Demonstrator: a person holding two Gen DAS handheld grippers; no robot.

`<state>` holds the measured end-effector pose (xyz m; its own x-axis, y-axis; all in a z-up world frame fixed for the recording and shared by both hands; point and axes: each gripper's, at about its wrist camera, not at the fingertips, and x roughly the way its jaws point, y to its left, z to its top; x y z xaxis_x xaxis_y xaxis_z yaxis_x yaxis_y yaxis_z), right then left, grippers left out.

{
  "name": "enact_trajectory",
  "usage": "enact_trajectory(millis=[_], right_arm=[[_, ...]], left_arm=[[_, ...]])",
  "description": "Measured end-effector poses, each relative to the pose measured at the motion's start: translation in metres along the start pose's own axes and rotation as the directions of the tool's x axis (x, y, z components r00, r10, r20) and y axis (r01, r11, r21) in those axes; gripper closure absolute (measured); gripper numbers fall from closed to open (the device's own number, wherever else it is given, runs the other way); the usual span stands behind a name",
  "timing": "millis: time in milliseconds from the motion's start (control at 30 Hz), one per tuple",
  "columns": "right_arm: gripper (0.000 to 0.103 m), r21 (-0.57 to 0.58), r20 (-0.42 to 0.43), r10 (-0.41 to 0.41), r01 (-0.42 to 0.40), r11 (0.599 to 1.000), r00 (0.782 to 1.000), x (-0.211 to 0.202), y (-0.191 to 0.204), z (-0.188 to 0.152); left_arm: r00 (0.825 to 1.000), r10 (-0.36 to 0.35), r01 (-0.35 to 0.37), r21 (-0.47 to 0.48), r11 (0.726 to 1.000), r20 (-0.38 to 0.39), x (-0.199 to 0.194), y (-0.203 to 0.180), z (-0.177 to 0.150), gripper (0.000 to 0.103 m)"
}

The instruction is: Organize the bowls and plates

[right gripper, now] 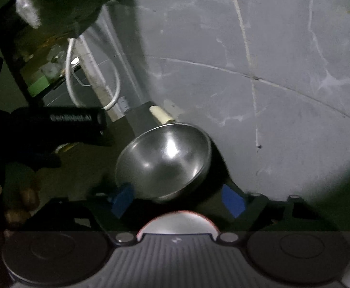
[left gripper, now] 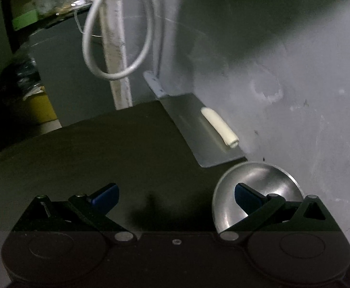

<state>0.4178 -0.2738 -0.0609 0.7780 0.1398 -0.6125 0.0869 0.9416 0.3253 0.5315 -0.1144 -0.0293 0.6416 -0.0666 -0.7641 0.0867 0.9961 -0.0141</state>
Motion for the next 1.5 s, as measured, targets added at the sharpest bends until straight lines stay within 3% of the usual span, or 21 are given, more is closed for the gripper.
enact_trajectory(millis=[267, 433, 467, 600, 733, 1100, 1300, 1500], right_arm=[[0.044, -0.044, -0.011, -0.024, 0.024, 0.999, 1.0, 0.02, 0.005, 0.004], [0.055, -0.05, -0.011, -0.026, 0.026, 0.998, 1.0, 0.024, 0.002, 0.005], [0.056, -0.049, -0.011, -0.025, 0.024, 0.998, 1.0, 0.023, 0.0, 0.005], [0.064, -0.049, -0.017, -0.011, 0.01, 0.999, 1.0, 0.025, -0.004, 0.008], [0.072, -0.083, -0.012, 0.003, -0.004, 0.997, 1.0, 0.023, -0.004, 0.007], [0.076, -0.167, 0.07, 0.153, -0.14, 0.976, 0.986, -0.036, 0.022, -0.001], [0.076, -0.227, 0.055, 0.207, -0.189, 0.955, 0.977, -0.089, 0.037, -0.02], [0.076, -0.263, 0.0, 0.238, -0.229, 0.937, 0.971, -0.147, 0.05, -0.05]], left_arm=[[0.997, -0.026, 0.026, -0.005, 1.0, -0.071, 0.016, -0.004, -0.008, 0.023], [0.989, -0.099, 0.095, -0.047, 0.994, -0.108, 0.021, 0.0, -0.011, 0.063], [0.987, -0.119, 0.113, -0.058, 0.992, -0.11, 0.021, 0.001, -0.011, 0.066], [0.976, -0.185, 0.174, -0.093, 0.98, -0.116, 0.021, -0.001, -0.011, 0.095], [0.981, -0.175, 0.171, -0.052, 0.984, -0.087, 0.01, 0.002, -0.018, 0.096], [0.981, -0.174, 0.181, -0.079, 0.98, 0.091, -0.074, 0.041, -0.042, 0.096], [0.971, -0.173, 0.19, -0.096, 0.977, 0.163, -0.135, 0.065, -0.085, 0.095], [0.964, -0.201, 0.227, -0.148, 0.963, 0.172, -0.183, 0.084, -0.139, 0.094]])
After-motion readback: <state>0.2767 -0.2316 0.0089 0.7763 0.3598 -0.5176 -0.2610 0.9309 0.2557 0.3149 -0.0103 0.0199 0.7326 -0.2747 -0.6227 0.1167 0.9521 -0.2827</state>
